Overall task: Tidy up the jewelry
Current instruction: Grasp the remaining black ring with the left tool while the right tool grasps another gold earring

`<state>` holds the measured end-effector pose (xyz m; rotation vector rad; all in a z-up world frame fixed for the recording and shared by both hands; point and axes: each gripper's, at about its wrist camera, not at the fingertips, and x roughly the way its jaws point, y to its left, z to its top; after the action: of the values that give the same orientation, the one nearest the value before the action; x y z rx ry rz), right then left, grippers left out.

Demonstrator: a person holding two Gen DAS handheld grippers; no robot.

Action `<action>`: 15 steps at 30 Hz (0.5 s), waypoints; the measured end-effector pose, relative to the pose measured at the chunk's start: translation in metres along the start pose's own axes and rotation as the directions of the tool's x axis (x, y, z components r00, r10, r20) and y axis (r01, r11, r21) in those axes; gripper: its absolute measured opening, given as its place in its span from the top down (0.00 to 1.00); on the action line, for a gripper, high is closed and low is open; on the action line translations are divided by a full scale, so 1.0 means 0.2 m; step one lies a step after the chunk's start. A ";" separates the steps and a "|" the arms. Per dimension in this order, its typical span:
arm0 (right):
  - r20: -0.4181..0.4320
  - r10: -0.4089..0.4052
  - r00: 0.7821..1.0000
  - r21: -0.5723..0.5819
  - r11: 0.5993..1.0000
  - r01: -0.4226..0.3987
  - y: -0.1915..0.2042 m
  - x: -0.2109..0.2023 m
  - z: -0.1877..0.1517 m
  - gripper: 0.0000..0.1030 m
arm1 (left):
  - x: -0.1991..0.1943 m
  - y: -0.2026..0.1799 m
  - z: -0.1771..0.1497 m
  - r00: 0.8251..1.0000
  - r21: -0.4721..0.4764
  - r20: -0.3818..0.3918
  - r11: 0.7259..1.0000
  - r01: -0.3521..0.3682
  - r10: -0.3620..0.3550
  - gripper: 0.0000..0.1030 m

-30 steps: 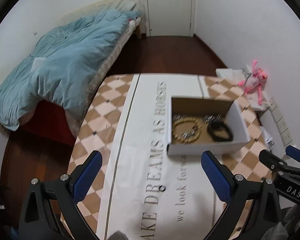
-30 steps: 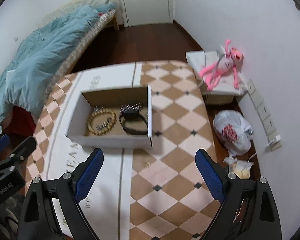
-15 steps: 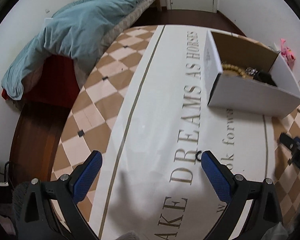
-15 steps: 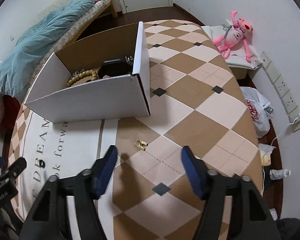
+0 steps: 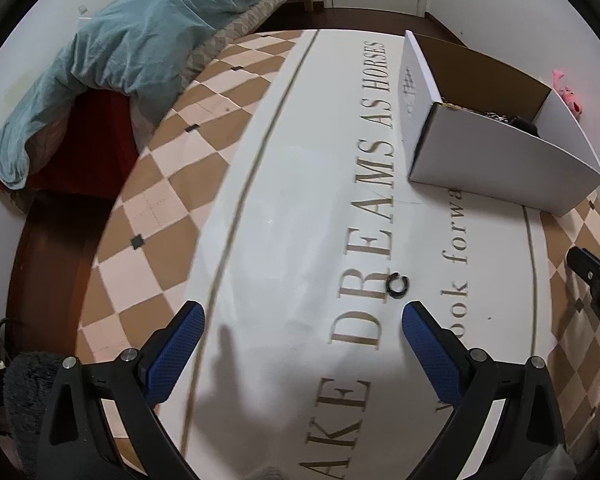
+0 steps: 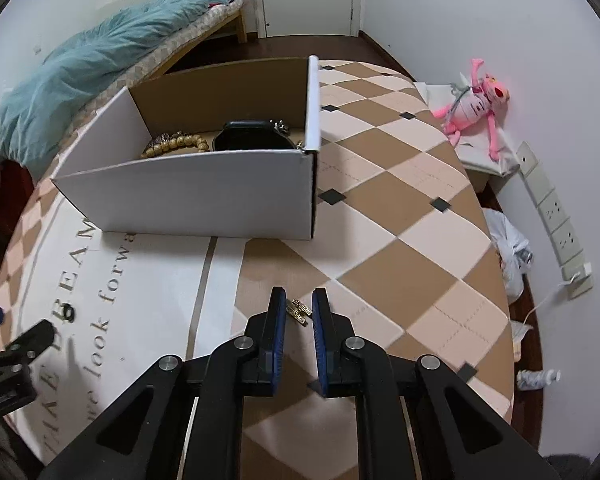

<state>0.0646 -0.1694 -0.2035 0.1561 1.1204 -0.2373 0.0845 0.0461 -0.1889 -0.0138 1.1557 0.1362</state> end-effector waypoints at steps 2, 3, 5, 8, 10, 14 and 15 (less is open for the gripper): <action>0.002 0.011 1.000 0.023 1.000 -0.011 -0.02 -0.03 -0.01 0.87 | 0.01 -0.03 0.01 1.000 0.007 0.003 1.000 0.026 -0.026 0.02; 0.004 0.010 1.000 0.025 1.000 -0.010 -0.02 -0.04 -0.02 0.87 | 0.02 -0.05 0.01 0.999 0.015 0.004 0.999 0.034 -0.034 0.03; 0.002 0.007 1.000 0.033 0.999 -0.007 -0.02 -0.05 -0.02 0.87 | 0.03 -0.08 0.01 0.999 0.033 0.006 0.998 0.051 -0.051 0.03; -0.003 0.001 1.000 0.039 0.999 -0.001 -0.03 -0.05 -0.03 0.87 | 0.05 -0.12 0.02 0.998 0.057 0.009 0.997 0.059 -0.059 0.27; -0.005 -0.001 1.000 0.043 0.999 0.001 -0.04 -0.05 -0.04 0.87 | 0.04 -0.14 0.02 0.997 0.061 0.025 0.995 0.075 -0.077 0.41; -0.010 -0.001 1.000 0.045 0.999 0.001 -0.04 -0.05 -0.05 0.87 | 0.03 -0.17 0.04 0.994 0.093 0.039 0.991 0.098 -0.102 0.74; -0.009 -0.001 1.000 0.045 0.999 0.001 -0.04 -0.05 -0.05 0.87 | 0.03 -0.18 0.05 0.994 0.102 0.040 0.990 0.100 -0.104 0.81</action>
<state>0.0496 -0.1729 -0.1979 0.1964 1.1248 -0.2628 0.1001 0.0120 -0.1930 0.0186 1.1131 -0.0118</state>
